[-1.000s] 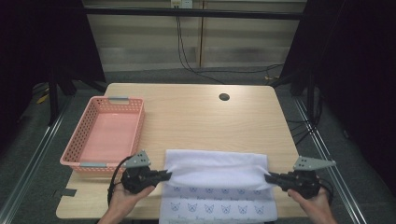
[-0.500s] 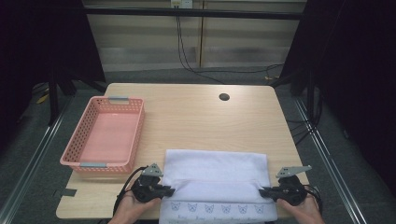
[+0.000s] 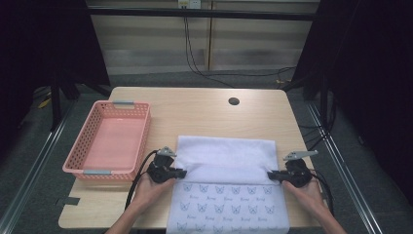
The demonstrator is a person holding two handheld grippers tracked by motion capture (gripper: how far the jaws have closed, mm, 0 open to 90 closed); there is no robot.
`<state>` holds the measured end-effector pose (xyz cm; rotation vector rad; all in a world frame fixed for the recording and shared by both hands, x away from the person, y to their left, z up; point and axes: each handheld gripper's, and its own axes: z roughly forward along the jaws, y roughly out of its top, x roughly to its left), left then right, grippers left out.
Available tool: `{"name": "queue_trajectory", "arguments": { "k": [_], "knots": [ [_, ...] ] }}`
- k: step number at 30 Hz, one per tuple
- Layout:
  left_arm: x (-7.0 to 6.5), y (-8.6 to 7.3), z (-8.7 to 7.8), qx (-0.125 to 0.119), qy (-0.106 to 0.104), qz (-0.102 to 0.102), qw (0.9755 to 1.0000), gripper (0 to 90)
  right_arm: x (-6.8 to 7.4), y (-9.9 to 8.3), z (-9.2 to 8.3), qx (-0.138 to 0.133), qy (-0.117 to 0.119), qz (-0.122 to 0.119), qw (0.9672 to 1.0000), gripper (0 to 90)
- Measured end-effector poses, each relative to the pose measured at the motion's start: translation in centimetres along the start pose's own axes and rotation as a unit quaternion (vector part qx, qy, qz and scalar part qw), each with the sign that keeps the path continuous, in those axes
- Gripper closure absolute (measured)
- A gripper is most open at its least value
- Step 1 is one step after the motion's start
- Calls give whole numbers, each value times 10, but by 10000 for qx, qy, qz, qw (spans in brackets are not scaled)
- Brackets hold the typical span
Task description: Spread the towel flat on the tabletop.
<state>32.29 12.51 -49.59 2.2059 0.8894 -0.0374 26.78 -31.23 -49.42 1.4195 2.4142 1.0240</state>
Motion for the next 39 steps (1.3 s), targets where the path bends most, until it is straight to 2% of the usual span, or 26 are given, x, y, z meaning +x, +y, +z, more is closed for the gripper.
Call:
{"name": "queue_trajectory", "arguments": {
  "k": [2, 4, 5, 6, 8, 9, 10, 11, 12, 13, 14, 16, 19, 21, 23, 24, 27, 30, 32, 33, 35, 36, 37, 38, 39],
  "knots": [
    [7, 10, 6, -35, 185, 90, 9998, 866, -8, 9, 6, 0, -29, -6, 10000, 861],
    [10, 13, 6, -5, 245, 122, 9996, 866, -12, 13, 9, -13, 5, -23, 10000, 861],
    [14, 15, 9, -67, 239, 42, 9997, 866, -22, 21, 15, -57, 13, 27, 10000, 861],
    [22, 23, 11, -82, 386, 51, 9992, 866, -25, 26, 18, -58, -18, 22, 10000, 861],
    [26, 27, 13, -81, 463, 73, 9989, 866, -27, 31, 21, -71, -57, 17, 10000, 861],
    [30, 32, 15, -72, 522, 52, 9986, 866, -30, 35, 25, -72, -97, 33, 9999, 861],
    [38, 41, 20, -95, 697, -43, 9975, 866, -34, 45, 32, -94, -174, 16, 9998, 861],
    [38, 41, 20, -95, 697, -43, 9975, 866, -34, 45, 32, -94, -174, 16, 9998, 861],
    [42, 46, 22, -78, 777, -68, 9969, 866, -41, 55, 40, -117, -246, 18, 9996, 861],
    [46, 50, 25, -115, 788, -151, 9967, 866, -43, 59, 44, -157, -261, 63, 9995, 861],
    [56, 56, 28, -185, 862, -266, 9958, 866, -47, 63, 47, -195, -268, 94, 9994, 861],
    [60, 59, 30, -208, 844, -319, 9957, 867, -51, 68, 51, -226, -254, 156, 9993, 861],
    [71, 69, 33, -178, 965, -269, 9948, 866, -62, 82, 63, -344, -337, 269, 9985, 861],
    [85, 75, 36, -261, 993, -359, 9941, 867, -67, 88, 68, -411, -336, 343, 9980, 861],
    [88, 78, 37, -293, 1019, -382, 9936, 867, -71, 94, 73, -437, -381, 395, 9975, 861],
    [94, 82, 40, -347, 1062, -474, 9926, 867, -71, 94, 73, -437, -381, 395, 9975, 861],
    [103, 91, 44, -379, 1098, -576, 9916, 866, -79, 106, 82, -459, -443, 450, 9969, 861],
    [108, 93, 45, -424, 1086, -623, 9912, 866, -82, 114, 87, -424, -543, 393, 9969, 861],
    [108, 92, 45, -403, 1081, -579, 9916, 866, -85, 116, 88, -462, -545, 411, 9966, 861],
    [107, 92, 45, -419, 1069, -623, 9914, 866, -85, 116, 88, -462, -545, 411, 9966, 861],
    [108, 93, 42, -324, 1036, -610, 9922, 867, -85, 116, 88, -474, -522, 384, 9968, 861],
    [106, 94, 38, -343, 1008, -664, 9921, 867, -86, 116, 86, -497, -440, 426, 9969, 861],
    [103, 95, 32, -477, 884, -739, 9922, 867, -88, 115, 82, -663, -169, 519, 9963, 861],
    [95, 98, 26, -556, 831, -641, 9929, 867, -90, 115, 77, -790, -103, 571, 9952, 861],
    [89, 100, 22, -529, 903, -498, 9933, 867, -92, 116, 69, -916, -65, 594, 9940, 861]
  ]
}}
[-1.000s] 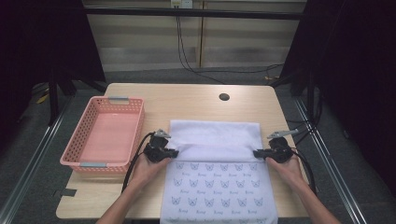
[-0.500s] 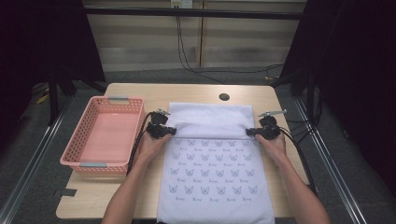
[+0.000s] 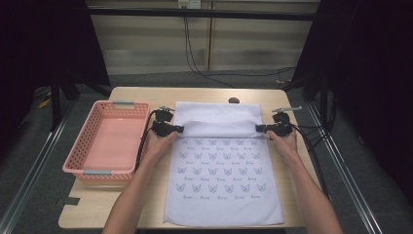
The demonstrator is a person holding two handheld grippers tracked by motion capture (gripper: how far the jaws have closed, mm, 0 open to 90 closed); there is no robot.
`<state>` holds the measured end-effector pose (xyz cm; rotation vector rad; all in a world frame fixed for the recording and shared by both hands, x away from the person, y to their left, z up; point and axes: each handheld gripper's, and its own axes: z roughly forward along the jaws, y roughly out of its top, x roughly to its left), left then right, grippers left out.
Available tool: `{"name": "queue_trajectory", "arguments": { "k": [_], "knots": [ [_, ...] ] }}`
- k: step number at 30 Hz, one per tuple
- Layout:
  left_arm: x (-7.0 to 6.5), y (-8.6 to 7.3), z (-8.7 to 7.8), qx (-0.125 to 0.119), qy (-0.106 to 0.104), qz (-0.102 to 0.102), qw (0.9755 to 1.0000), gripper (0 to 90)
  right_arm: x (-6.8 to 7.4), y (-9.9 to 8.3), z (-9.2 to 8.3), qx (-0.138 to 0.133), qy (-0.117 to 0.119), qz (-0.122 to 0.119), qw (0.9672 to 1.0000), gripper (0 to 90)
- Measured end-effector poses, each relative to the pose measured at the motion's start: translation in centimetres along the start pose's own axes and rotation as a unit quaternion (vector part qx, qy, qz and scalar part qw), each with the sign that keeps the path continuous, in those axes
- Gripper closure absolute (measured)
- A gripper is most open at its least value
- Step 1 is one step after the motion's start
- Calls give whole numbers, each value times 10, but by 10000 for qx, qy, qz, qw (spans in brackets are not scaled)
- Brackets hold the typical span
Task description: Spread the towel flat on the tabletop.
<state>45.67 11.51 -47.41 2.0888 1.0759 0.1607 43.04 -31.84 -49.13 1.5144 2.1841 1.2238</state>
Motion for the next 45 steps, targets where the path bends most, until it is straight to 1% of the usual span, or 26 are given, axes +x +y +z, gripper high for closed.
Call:
{"name": "queue_trajectory", "arguments": {
  "k": [1, 2, 5, 7, 10, 12, 13, 14, 18, 19, 22, 24, 25, 26, 30, 31, 32, 33, 34, 35, 37, 38, 39, 40, 41, 45],
  "knots": [
    [-4, 3, -8, 44, 27, 232, 9997, 867, -1, 2, -5, -77, 61, 6, 10000, 861],
    [-10, 8, -24, -222, -113, 251, 9994, 867, 3, 8, -21, -243, 125, -66, 9996, 861],
    [-12, 11, -39, -439, -122, 295, 9985, 867, 9, 13, -40, -419, 169, -164, 9988, 861],
    [-15, 13, -57, -749, -348, 262, 9962, 866, 15, 18, -58, -582, 210, -306, 9976, 861],
    [-32, 10, -87, -1049, -455, 489, 9922, 865, 29, 23, -94, -803, 291, -582, 9946, 860],
    [-38, 8, -93, -1077, -485, 575, 9913, 866, 33, 23, -101, -833, 322, -629, 9940, 860],
    [-43, 5, -99, -1093, -485, 661, 9906, 866, 43, 20, -116, -879, 374, -806, 9922, 860],
    [-50, -1, -117, -1250, -678, 676, 9875, 866, 47, 18, -123, -898, 400, -836, 9916, 860],
    [-54, -1, -132, -1376, -706, 768, 9850, 866, 55, 14, -140, -1024, 508, -849, 9898, 859],
    [-60, 2, -146, -1486, -717, 900, 9822, 866, 66, 14, -156, -1135, 589, -952, 9872, 859],
    [-67, 7, -162, -1561, -650, 1016, 9803, 866, 80, 17, -174, -1223, 632, -1104, 9843, 858],
    [-76, 8, -187, -1819, -705, 1124, 9743, 866, 91, 18, -186, -1303, 689, -1227, 9814, 858],
    [-76, 8, -187, -1819, -705, 1124, 9743, 866, 91, 18, -186, -1303, 689, -1227, 9814, 858],
    [-82, 2, -196, -1766, -649, 1331, 9731, 866, 102, 15, -199, -1374, 718, -1399, 9779, 858],
    [-85, -30, -184, -1478, -791, 1288, 9774, 865, 108, -7, -198, -1283, 813, -1419, 9782, 856],
    [-85, -30, -184, -1478, -791, 1288, 9774, 865, 109, -17, -196, -1219, 804, -1427, 9789, 856],
    [-85, -53, -172, -1245, -882, 1212, 9808, 863, 110, -28, -192, -1123, 798, -1416, 9803, 855],
    [-85, -53, -172, -1245, -882, 1212, 9808, 861, 110, -40, -188, -995, 834, -1396, 9817, 853],
    [-86, -68, -165, -1120, -1024, 1189, 9812, 861, 110, -40, -188, -995, 834, -1396, 9817, 853],
    [-86, -86, -156, -924, -1068, 1140, 9834, 857, 110, -67, -179, -723, 828, -1366, 9845, 842],
    [-86, -96, -152, -872, -1158, 1099, 9833, 853, 110, -76, -176, -638, 818, -1324, 9857, 843],
    [-87, -112, -140, -738, -1192, 1071, 9843, 852, 107, -103, -165, -441, 884, -1158, 9884, 838],
    [-87, -112, -140, -738, -1192, 1071, 9843, 852, 107, -103, -165, -441, 884, -1158, 9884, 838],
    [-87, -121, -131, -577, -1260, 1005, 9852, 852, 106, -111, -161, -316, 876, -1119, 9894, 838],
    [-89, -131, -118, -206, -1260, 1037, 9864, 849, 105, -127, -152, 118, 828, -1154, 9898, 819],
    [-93, -144, -112, 40, -1380, 1044, 9849, 825, 108, -139, -149, 307, 895, -1158, 9888, 806]
  ]
}}
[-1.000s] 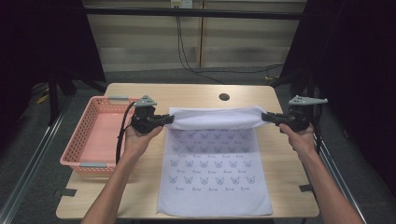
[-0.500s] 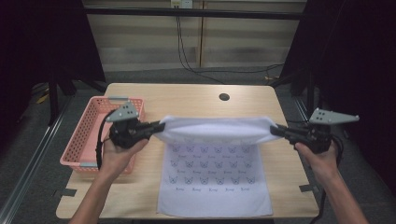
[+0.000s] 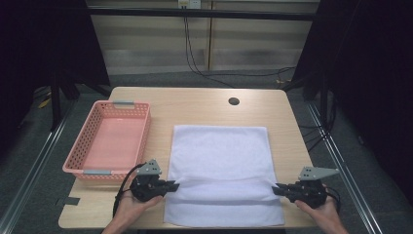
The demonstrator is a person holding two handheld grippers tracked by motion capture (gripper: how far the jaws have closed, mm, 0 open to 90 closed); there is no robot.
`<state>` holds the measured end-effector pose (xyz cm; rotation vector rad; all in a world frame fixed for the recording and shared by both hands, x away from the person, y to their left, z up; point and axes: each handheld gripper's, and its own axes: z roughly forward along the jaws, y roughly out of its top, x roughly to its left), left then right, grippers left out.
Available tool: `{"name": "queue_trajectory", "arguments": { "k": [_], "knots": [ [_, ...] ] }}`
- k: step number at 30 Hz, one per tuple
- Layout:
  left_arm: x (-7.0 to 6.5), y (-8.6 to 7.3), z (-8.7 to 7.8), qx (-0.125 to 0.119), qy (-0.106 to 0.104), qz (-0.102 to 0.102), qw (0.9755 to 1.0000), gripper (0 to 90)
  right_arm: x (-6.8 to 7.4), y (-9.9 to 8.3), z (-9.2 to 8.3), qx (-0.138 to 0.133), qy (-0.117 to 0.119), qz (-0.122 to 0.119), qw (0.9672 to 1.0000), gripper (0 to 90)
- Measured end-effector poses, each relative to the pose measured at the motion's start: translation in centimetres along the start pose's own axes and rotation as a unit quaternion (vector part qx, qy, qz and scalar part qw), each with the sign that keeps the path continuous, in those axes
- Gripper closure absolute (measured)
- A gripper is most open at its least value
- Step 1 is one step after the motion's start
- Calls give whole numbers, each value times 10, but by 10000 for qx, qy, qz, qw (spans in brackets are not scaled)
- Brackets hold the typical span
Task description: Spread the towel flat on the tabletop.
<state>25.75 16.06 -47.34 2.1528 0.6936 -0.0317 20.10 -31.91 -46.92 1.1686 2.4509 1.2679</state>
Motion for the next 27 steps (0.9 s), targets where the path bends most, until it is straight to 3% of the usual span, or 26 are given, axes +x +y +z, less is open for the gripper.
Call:
{"name": "queue_trajectory", "arguments": {
  "k": [3, 4, 6, 9, 11, 12, 13, 14, 15, 16, 17, 18, 19, 20, 23, 24, 25, 27],
  "knots": [
    [-5, -8, 1, 168, 58, 17, 9998, 790, 8, -5, -1, 109, 171, -72, 9998, 801],
    [-9, -13, 0, 259, -97, 86, 9996, 796, 11, -8, -2, 185, 301, -125, 9993, 771],
    [-13, -19, -2, 373, -160, 139, 9991, 789, 16, -12, -2, 321, 276, -196, 9989, 755],
    [-14, -22, -6, 391, -303, 174, 9986, 746, 22, -15, -9, 280, 411, -206, 9985, 718],
    [-16, -21, -12, 272, -366, 225, 9987, 731, 23, -17, -11, 264, 505, -171, 9982, 700],
    [-15, -19, -19, 51, -425, 227, 9988, 702, 27, -18, -16, 217, 485, -225, 9983, 652],
    [-15, -19, -19, 51, -425, 227, 9988, 679, 27, -18, -16, 217, 485, -225, 9983, 652],
    [-12, -17, -25, -184, -369, 131, 9991, 660, 27, -18, -20, 66, 605, -101, 9981, 606],
    [-12, -17, -25, -184, -369, 131, 9991, 653, 27, -18, -20, 66, 605, -101, 9981, 606],
    [-9, -15, -28, -377, -387, 34, 9985, 653, 26, -18, -21, 17, 610, -42, 9981, 579],
    [-5, -12, -28, -443, -335, 17, 9985, 632, 24, -18, -21, -26, 514, 30, 9987, 567],
    [3, -7, -25, -505, -152, -113, 9985, 608, 17, -17, -20, -96, 374, 117, 9992, 571],
    [3, -7, -25, -505, -152, -113, 9985, 610, 12, -16, -19, -147, 304, 171, 9993, 576],
    [12, 1, -18, -380, 43, -118, 9992, 612, 8, -13, -18, -209, 163, 241, 9994, 579],
    [20, 8, -10, -334, 25, -220, 9992, 608, -1, -7, -15, -344, 125, 266, 9990, 581],
    [25, 15, 0, -296, 206, -134, 9993, 616, -7, 0, -12, -424, 44, 304, 9986, 608],
    [25, 15, 0, -296, 206, -134, 9993, 622, -10, 3, -9, -393, -31, 284, 9988, 615],
    [39, 23, 16, -102, 344, -236, 9991, 623, -17, 10, 2, -239, -209, 230, 9992, 608]
  ]
}}
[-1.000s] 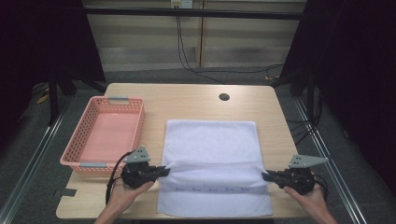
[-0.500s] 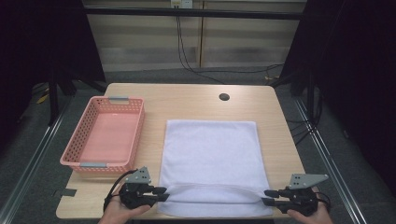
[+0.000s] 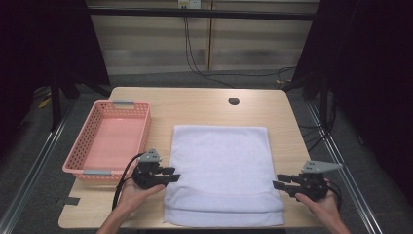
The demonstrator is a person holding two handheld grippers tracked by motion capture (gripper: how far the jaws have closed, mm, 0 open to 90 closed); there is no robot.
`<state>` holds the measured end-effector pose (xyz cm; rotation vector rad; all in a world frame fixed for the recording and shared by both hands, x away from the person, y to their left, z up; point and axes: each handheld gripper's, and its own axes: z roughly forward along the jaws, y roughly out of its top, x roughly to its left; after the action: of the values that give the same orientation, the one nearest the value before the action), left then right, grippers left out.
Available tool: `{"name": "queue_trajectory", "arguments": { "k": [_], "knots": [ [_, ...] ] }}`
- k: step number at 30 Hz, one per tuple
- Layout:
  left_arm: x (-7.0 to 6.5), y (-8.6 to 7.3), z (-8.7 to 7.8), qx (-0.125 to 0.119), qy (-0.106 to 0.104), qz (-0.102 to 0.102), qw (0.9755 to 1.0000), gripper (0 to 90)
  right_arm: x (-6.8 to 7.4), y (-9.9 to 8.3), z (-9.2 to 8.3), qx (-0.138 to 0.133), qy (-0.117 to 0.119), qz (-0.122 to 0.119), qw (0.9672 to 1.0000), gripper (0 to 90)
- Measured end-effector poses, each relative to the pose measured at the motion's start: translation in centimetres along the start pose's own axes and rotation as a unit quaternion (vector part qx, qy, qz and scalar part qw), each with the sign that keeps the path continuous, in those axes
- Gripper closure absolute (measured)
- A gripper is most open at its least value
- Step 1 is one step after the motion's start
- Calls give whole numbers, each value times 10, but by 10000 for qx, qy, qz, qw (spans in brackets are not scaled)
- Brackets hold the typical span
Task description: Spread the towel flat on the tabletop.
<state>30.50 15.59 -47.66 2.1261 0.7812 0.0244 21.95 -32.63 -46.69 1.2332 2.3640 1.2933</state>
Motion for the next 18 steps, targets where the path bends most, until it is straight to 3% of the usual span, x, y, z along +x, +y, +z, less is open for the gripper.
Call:
{"name": "queue_trajectory", "arguments": {
  "k": [3, 6, 10, 11, 13, 16, 18],
  "knots": [
    [9, 2, 13, 149, 147, 17, 9998, 621, -8, 5, 15, 211, -103, -56, 9997, 586],
    [15, 0, 22, 386, 372, 39, 9986, 577, -20, 13, 39, 460, -387, -66, 9982, 503],
    [9, -3, 23, 375, 433, 149, 9982, 520, -24, 13, 54, 741, -617, -226, 9951, 471],
    [3, -3, 23, 498, 589, 355, 9964, 560, -21, 11, 54, 747, -698, -392, 9940, 479],
    [-1, -5, 21, 529, 502, 402, 9965, 635, -18, 10, 52, 826, -722, -537, 9925, 539],
    [-7, -9, 18, 558, 399, 450, 9966, 649, -9, 5, 47, 902, -592, -579, 9925, 558],
    [-20, -17, 12, 662, 234, 494, 9963, 649, -2, 0, 41, 991, -560, -644, 9914, 566]
  ]
}}
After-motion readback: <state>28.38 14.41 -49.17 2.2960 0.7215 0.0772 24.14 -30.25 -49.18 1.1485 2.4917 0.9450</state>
